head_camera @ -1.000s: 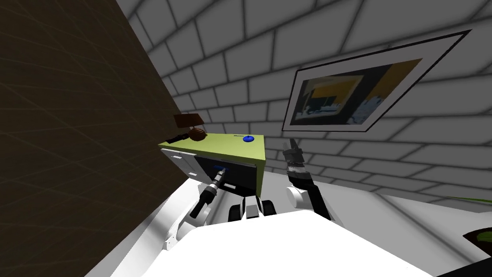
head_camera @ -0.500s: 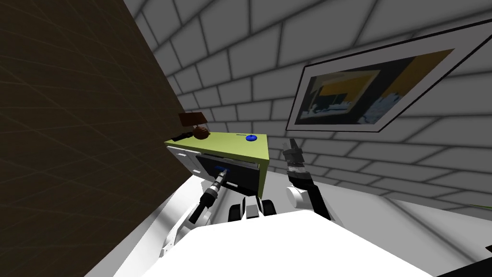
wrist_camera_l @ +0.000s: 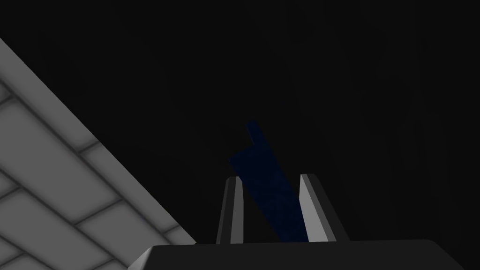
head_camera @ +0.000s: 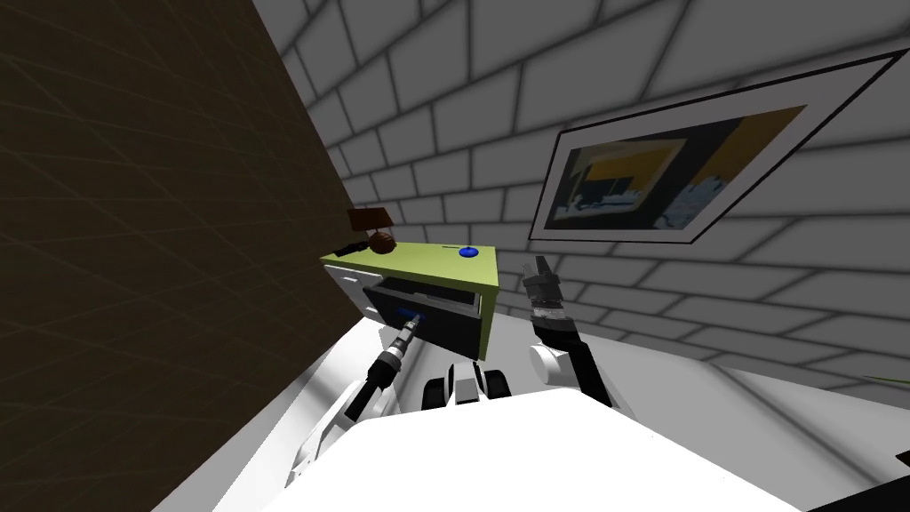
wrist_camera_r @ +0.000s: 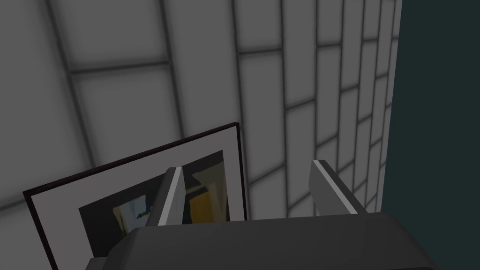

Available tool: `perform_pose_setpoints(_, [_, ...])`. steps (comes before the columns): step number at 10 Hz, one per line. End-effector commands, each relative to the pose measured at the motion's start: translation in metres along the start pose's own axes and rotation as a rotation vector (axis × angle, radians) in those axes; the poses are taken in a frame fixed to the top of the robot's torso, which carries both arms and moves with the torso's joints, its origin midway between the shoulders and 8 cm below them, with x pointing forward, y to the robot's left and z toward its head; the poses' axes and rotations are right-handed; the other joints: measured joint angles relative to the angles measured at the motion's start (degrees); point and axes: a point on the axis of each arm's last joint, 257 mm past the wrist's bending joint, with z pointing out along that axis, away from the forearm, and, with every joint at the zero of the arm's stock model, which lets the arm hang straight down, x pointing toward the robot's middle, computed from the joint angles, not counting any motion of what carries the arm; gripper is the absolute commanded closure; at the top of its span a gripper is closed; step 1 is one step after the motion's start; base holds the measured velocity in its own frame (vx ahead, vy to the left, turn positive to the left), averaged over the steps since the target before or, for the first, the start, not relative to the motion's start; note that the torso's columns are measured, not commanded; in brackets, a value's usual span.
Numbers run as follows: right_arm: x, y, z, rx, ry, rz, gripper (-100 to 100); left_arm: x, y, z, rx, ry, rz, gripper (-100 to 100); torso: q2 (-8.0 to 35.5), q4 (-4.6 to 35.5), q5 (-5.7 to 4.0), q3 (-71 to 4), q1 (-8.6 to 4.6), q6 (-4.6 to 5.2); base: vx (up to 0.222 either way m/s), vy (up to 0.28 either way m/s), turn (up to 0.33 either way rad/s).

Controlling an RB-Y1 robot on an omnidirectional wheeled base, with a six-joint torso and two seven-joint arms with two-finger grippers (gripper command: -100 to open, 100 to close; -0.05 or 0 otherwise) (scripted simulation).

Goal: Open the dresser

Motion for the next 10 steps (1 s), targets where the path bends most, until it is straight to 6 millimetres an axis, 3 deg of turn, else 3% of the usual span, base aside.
perform_pose_setpoints(1, [0.000,0.000,0.000,0.000,0.000,0.000,0,0.004,-0.017,-0.003,0.039,0.009,0.008,100,0.2,0.1,0.05,0.1,0.08,0.05,-0.167,0.088,0.042])
perform_pose_setpoints(2, [0.000,0.000,0.000,0.000,0.000,0.000,0,0.005,-0.021,-0.005,0.049,0.013,0.009,100,0.2,0.2,0.00,0.1,0.05,0.02,-0.149,0.082,0.040])
perform_pose_setpoints(3, [0.000,0.000,0.000,0.000,0.000,0.000,0,0.008,-0.006,-0.007,0.012,0.017,0.003,100,0.1,0.3,-0.09,0.1,-0.07,0.02,-0.065,0.038,0.006])
perform_pose_setpoints(4, [0.000,0.000,0.000,0.000,0.000,0.000,0,0.002,-0.011,-0.010,0.001,0.014,-0.002,-100,-0.2,0.1,-0.09,-0.1,-0.22,0.03,-0.022,0.010,-0.041])
perform_pose_setpoints(10, [0.000,0.000,0.000,0.000,0.000,0.000,0,-0.019,-0.036,-0.014,-0.002,-0.001,-0.011,-100,-0.2,0.0,0.03,-0.1,0.13,-0.05,-0.010,-0.003,-0.032])
